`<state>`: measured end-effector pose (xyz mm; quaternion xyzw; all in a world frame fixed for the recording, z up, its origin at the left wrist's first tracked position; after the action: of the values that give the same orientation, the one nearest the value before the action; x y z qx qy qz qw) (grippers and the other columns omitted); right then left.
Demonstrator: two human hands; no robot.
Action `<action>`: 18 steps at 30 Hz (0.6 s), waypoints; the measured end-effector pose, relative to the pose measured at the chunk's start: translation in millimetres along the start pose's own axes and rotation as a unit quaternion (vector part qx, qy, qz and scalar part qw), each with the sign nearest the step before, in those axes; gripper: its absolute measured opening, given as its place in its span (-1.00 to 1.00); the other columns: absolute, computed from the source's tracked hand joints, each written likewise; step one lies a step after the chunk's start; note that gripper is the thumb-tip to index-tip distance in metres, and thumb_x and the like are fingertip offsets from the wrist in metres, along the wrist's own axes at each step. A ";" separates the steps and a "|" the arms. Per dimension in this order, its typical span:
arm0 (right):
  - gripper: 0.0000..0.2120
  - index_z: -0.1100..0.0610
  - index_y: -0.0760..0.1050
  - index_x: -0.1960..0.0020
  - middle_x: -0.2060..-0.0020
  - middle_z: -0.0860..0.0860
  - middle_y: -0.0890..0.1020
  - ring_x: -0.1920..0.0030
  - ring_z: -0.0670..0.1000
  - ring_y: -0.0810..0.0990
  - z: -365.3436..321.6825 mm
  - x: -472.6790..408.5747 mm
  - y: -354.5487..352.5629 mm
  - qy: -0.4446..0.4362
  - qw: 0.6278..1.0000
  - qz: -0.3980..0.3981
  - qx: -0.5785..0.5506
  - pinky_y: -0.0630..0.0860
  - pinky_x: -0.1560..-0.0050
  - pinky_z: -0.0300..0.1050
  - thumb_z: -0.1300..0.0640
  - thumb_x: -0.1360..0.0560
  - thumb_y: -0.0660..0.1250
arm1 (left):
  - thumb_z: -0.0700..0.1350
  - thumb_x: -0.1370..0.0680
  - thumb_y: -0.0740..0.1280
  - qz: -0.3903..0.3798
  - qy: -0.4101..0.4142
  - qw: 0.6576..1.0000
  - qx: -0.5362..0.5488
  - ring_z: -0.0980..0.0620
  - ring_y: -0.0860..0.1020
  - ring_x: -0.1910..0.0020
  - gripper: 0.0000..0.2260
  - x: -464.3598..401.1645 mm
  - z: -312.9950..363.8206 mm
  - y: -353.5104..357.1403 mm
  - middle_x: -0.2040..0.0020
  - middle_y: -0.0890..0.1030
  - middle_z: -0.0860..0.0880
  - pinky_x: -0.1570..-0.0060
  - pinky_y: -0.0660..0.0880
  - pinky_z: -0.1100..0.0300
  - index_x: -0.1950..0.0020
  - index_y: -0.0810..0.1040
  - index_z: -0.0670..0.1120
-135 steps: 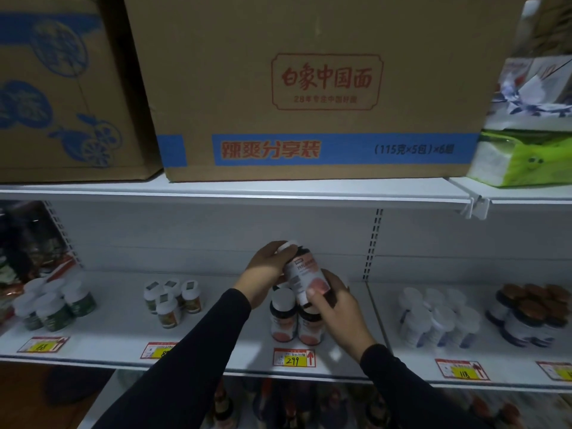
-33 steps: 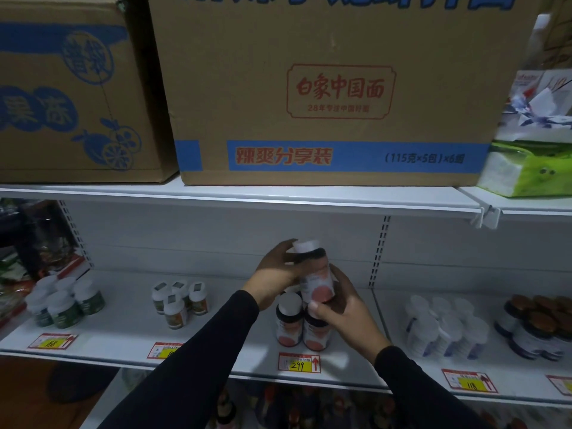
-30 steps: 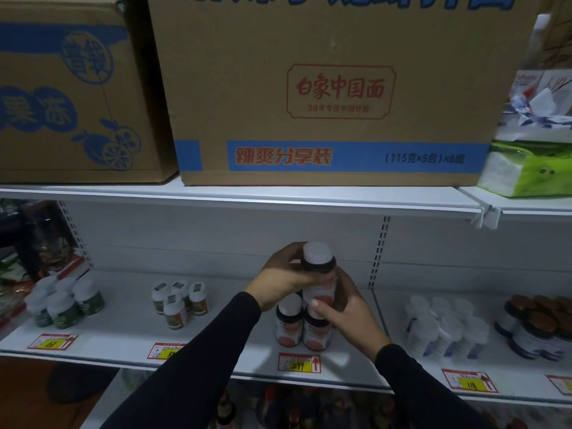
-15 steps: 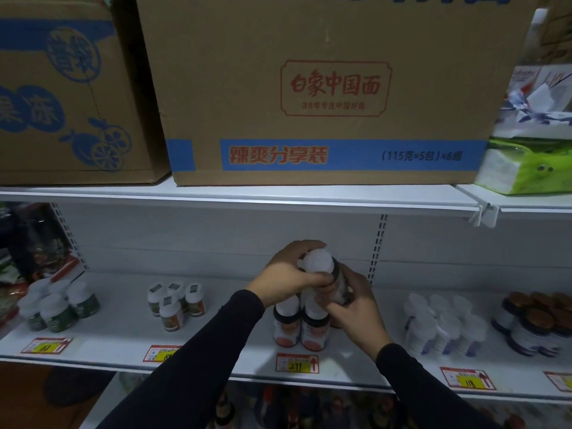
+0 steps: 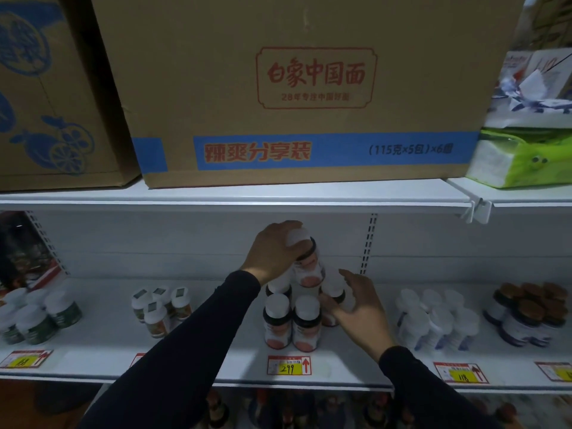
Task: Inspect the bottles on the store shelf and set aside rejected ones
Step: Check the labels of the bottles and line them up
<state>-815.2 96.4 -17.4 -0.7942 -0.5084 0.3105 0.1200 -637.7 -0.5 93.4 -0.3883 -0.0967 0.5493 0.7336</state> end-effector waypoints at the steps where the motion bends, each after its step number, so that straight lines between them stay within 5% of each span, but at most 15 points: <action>1: -0.41 0.05 0.43 -0.37 -0.16 -0.06 0.44 -0.21 -0.04 0.46 4.7 2.7 -1.4 -0.015 0.999 0.004 0.035 0.35 -0.14 -0.27 -0.09 -0.41 0.49 | 0.03 -0.54 0.38 -0.003 -0.003 1.000 -0.005 -0.04 0.47 -0.27 -0.58 -3.3 -2.1 3.0 -0.31 0.51 -0.06 -0.27 0.39 0.14 -0.39 0.46 0.02; 5: -0.35 0.13 0.50 -0.27 -0.14 0.09 0.54 -0.11 0.10 0.56 30.3 12.6 1.4 -0.030 0.988 -0.004 0.152 0.52 -0.01 -0.14 -0.33 -0.41 0.23 | -0.05 -0.53 0.39 -0.037 -0.033 0.999 0.000 -0.05 0.46 -0.26 -0.56 -12.7 -17.3 24.7 -0.28 0.50 -0.10 -0.16 0.31 0.29 -0.40 0.45 -0.04; 13: -0.21 0.24 0.47 -0.34 -0.27 0.20 0.56 -0.25 0.19 0.55 91.8 22.3 23.1 0.011 0.962 -0.066 0.264 0.53 -0.17 -0.02 -0.39 -0.44 0.13 | 0.00 -0.55 0.36 -0.131 -0.077 0.988 -0.033 -0.07 0.41 -0.32 -0.53 -17.8 -47.7 67.1 -0.35 0.42 -0.11 -0.24 0.32 0.24 -0.45 0.39 0.00; 18: -0.19 0.18 0.24 -0.52 -0.49 0.14 0.32 -0.49 0.14 0.27 104.0 28.6 33.9 0.018 0.947 -0.129 0.295 0.20 -0.46 -0.07 -0.38 -0.49 0.14 | 0.15 -0.47 0.36 -0.189 -0.097 0.974 -0.084 -0.07 0.42 -0.33 -0.45 -14.2 -59.1 82.2 -0.37 0.45 -0.09 -0.33 0.33 0.16 -0.44 0.41 0.04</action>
<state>-846.1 93.2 -126.1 -0.6566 -0.4894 0.4141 0.3974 -669.6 -32.5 1.7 -0.3680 -0.2846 0.4252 0.7764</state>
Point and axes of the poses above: each hand's wrist, its own x-axis away from the middle knuckle, its own y-axis out of the palm, z = x × y, the point moved 2 cm from there along -x, towards the middle knuckle
